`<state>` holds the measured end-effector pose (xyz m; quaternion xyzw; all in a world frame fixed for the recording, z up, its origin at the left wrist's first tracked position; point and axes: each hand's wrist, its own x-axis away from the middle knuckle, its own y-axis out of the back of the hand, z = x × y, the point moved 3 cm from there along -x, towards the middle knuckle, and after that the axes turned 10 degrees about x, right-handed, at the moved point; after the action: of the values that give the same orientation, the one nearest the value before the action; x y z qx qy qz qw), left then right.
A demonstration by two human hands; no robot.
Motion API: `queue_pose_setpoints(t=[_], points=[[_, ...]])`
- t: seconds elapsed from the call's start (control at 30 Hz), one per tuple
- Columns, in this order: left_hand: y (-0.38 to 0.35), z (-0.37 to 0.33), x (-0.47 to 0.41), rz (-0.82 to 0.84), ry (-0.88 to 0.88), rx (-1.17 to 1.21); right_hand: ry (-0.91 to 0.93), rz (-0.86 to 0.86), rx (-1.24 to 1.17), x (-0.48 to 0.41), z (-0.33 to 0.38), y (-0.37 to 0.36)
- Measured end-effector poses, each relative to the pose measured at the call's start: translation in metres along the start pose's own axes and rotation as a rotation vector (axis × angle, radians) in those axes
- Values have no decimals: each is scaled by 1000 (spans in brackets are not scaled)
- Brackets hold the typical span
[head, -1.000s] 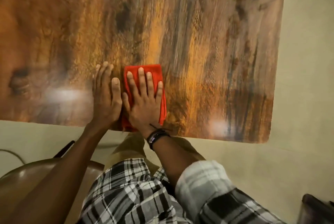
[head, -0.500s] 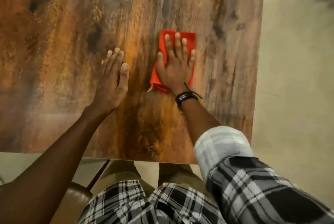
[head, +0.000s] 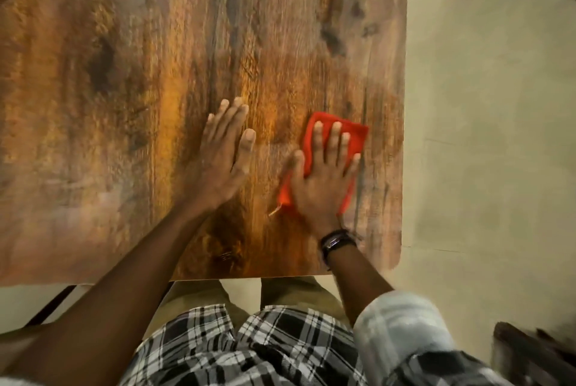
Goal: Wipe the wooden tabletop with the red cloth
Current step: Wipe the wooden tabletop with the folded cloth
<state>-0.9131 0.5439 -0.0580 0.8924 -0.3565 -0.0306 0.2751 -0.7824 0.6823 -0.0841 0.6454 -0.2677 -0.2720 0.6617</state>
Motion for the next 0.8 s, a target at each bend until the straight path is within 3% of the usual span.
queue_pose_setpoints(t=[0.1,0.2,0.33,0.4,0.67,0.8], points=[[20,7,5,-78,3,15,244,40,-37,34,90,-3],[43,10,8,-135,6,46,460,9,90,36,160,-11],[60,14,4,-166,14,28,531,68,25,25,160,-12],[56,16,0,-151,30,8,465,73,-98,22,134,-2],[-6,1,4,55,-8,-44,-88,51,-20,-21,-85,7],[-40,-10,6,127,-69,-228,-138,68,-26,-14,-98,7]])
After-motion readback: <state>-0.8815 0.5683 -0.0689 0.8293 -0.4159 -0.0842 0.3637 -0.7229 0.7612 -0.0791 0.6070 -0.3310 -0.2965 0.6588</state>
